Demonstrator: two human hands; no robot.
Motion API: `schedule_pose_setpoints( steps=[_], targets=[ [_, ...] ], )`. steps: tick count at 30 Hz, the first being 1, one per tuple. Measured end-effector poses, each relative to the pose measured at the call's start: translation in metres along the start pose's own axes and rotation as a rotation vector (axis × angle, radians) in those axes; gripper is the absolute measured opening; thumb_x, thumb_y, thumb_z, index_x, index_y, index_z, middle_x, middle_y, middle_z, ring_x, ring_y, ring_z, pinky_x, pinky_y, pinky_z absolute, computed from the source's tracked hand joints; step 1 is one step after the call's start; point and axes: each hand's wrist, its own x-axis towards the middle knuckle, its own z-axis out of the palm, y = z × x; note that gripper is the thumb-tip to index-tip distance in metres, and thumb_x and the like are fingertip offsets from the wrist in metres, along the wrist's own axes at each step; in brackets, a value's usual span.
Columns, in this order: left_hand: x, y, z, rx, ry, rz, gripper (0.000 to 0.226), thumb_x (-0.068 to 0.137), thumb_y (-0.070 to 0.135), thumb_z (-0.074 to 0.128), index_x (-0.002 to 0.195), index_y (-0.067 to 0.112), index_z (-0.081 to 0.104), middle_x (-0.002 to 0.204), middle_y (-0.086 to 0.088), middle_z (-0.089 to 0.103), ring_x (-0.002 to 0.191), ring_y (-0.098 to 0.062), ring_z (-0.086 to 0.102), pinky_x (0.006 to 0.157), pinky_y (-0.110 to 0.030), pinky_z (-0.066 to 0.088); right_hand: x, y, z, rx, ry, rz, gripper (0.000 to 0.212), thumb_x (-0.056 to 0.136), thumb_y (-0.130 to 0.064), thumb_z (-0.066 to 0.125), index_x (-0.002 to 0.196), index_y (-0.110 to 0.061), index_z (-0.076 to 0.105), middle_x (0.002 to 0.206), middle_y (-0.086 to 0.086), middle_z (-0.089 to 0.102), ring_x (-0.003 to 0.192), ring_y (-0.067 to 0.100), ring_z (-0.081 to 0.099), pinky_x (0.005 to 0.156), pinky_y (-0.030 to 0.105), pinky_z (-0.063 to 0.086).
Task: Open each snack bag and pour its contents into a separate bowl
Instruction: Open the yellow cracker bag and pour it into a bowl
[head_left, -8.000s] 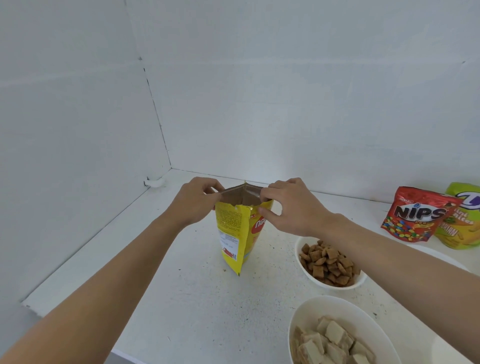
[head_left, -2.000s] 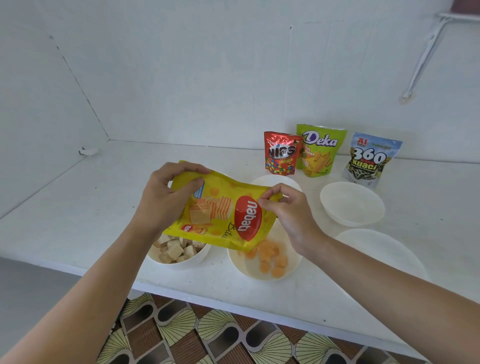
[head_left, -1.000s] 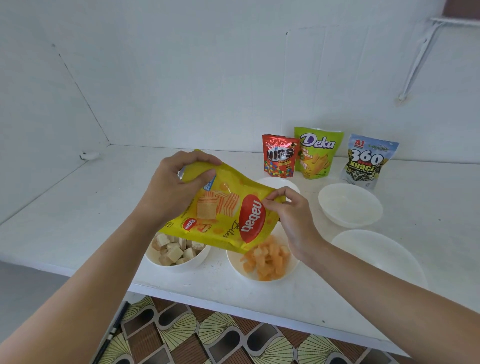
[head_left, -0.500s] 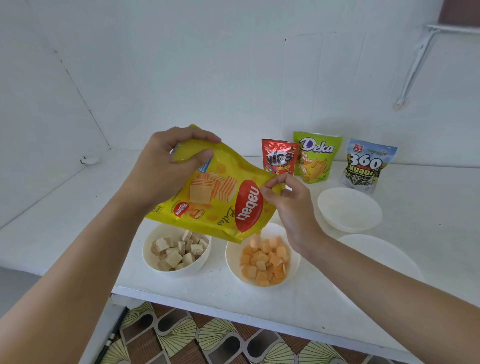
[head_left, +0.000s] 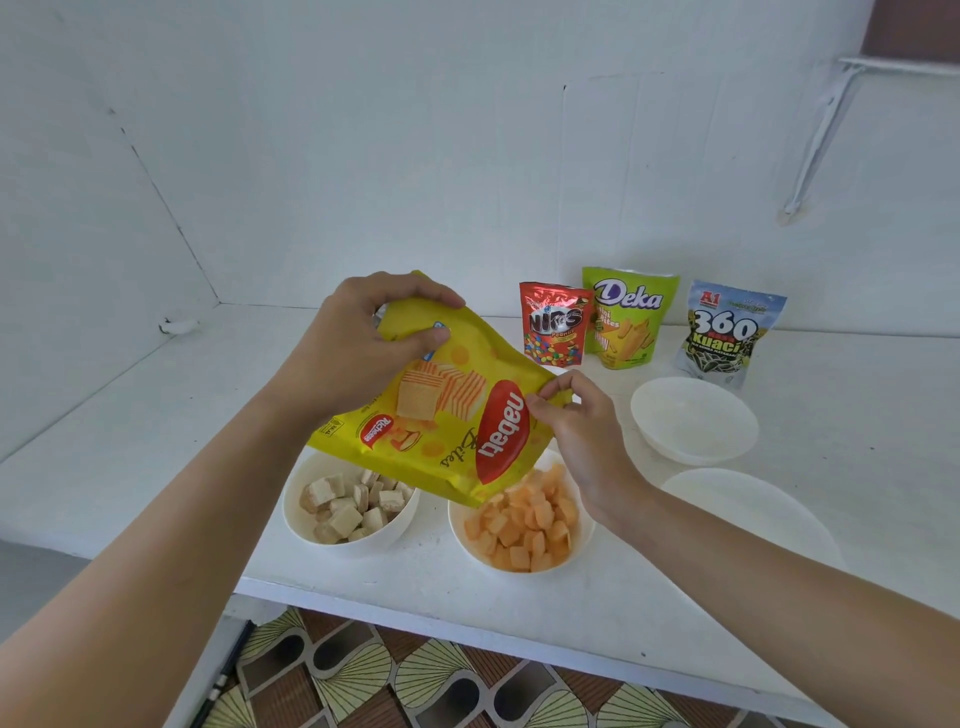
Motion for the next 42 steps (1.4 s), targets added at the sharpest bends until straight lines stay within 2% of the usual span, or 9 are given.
schedule_pose_setpoints(
  steps=[4, 7, 11, 16, 22, 27, 34, 39, 42],
  targets=[
    [0.007, 0.011, -0.009, -0.007, 0.044, 0.047, 0.022, 0.092, 0.014, 0.073, 0.107, 0.028, 0.075, 0.111, 0.003, 0.07, 0.104, -0.016, 0.067, 0.083, -0.032, 0.059, 0.002, -0.012, 0.001, 0.081, 0.013, -0.113, 0.014, 0.093, -0.011, 0.066, 0.084, -0.013, 0.054, 0.093, 0.002, 0.068, 0.087, 0.011, 0.065, 0.066, 0.016, 0.052],
    [0.009, 0.019, -0.013, -0.006, 0.046, 0.061, 0.021, 0.091, 0.017, 0.074, 0.109, 0.03, 0.075, 0.114, 0.004, 0.07, 0.105, -0.014, 0.067, 0.082, -0.033, 0.061, 0.002, -0.019, 0.001, 0.114, 0.007, -0.142, 0.016, 0.094, -0.011, 0.065, 0.083, -0.014, 0.053, 0.095, 0.006, 0.069, 0.086, 0.011, 0.067, 0.063, 0.015, 0.051],
    [0.007, 0.02, -0.013, -0.006, -0.029, 0.007, 0.03, 0.087, 0.02, 0.078, 0.114, 0.032, 0.072, 0.116, 0.009, 0.069, 0.1, -0.008, 0.07, 0.079, -0.032, 0.063, 0.004, -0.013, 0.0, 0.114, -0.013, -0.092, 0.018, 0.093, -0.011, 0.066, 0.082, -0.015, 0.053, 0.09, -0.001, 0.069, 0.084, 0.012, 0.068, 0.066, 0.021, 0.051],
    [0.003, 0.004, -0.006, 0.125, -0.118, -0.023, 0.039, 0.085, 0.019, 0.081, 0.117, 0.039, 0.068, 0.117, 0.014, 0.068, 0.099, -0.005, 0.07, 0.079, -0.037, 0.062, 0.003, 0.007, -0.002, 0.086, -0.061, 0.046, 0.02, 0.088, -0.015, 0.072, 0.083, -0.017, 0.053, 0.096, 0.01, 0.075, 0.09, 0.024, 0.072, 0.074, 0.034, 0.054],
    [0.005, 0.001, -0.005, 0.106, -0.021, 0.018, 0.039, 0.081, 0.009, 0.082, 0.112, 0.031, 0.072, 0.11, 0.014, 0.071, 0.098, -0.006, 0.07, 0.081, -0.035, 0.062, 0.0, 0.011, -0.004, 0.115, -0.164, -0.01, 0.048, 0.07, -0.012, 0.088, 0.099, -0.019, 0.051, 0.109, 0.008, 0.073, 0.099, 0.022, 0.073, 0.078, 0.042, 0.061],
    [0.004, 0.0, -0.002, 0.064, 0.021, 0.018, 0.039, 0.083, 0.014, 0.082, 0.113, 0.036, 0.072, 0.111, 0.009, 0.072, 0.096, -0.009, 0.072, 0.076, -0.037, 0.063, 0.004, 0.012, -0.005, 0.107, -0.118, -0.054, 0.046, 0.072, -0.007, 0.086, 0.099, -0.014, 0.05, 0.105, 0.011, 0.074, 0.095, 0.024, 0.074, 0.075, 0.045, 0.062],
    [-0.011, -0.014, -0.015, 0.064, -0.336, -0.083, 0.077, 0.081, 0.022, 0.083, 0.142, 0.047, 0.044, 0.123, 0.016, 0.064, 0.103, -0.005, 0.07, 0.074, -0.028, 0.063, 0.009, 0.021, -0.011, 0.134, -0.073, -0.051, 0.036, 0.077, -0.002, 0.082, 0.092, -0.014, 0.051, 0.101, 0.007, 0.075, 0.092, 0.02, 0.074, 0.073, 0.043, 0.062],
    [-0.017, -0.03, -0.016, -0.028, -0.181, -0.131, 0.046, 0.09, 0.021, 0.072, 0.128, 0.045, 0.061, 0.123, 0.011, 0.067, 0.1, -0.015, 0.074, 0.069, -0.038, 0.064, 0.013, 0.024, -0.009, 0.138, -0.068, -0.069, 0.042, 0.076, -0.006, 0.084, 0.1, -0.014, 0.05, 0.099, 0.006, 0.075, 0.092, 0.023, 0.074, 0.07, 0.04, 0.062],
    [-0.02, -0.033, -0.013, 0.001, -0.088, -0.093, 0.029, 0.091, 0.021, 0.069, 0.115, 0.037, 0.072, 0.12, 0.009, 0.071, 0.094, -0.012, 0.075, 0.065, -0.03, 0.063, 0.015, 0.026, -0.006, 0.116, -0.013, -0.082, 0.061, 0.07, -0.011, 0.089, 0.11, -0.025, 0.045, 0.106, 0.008, 0.066, 0.094, 0.024, 0.073, 0.075, 0.044, 0.062]
  ],
)
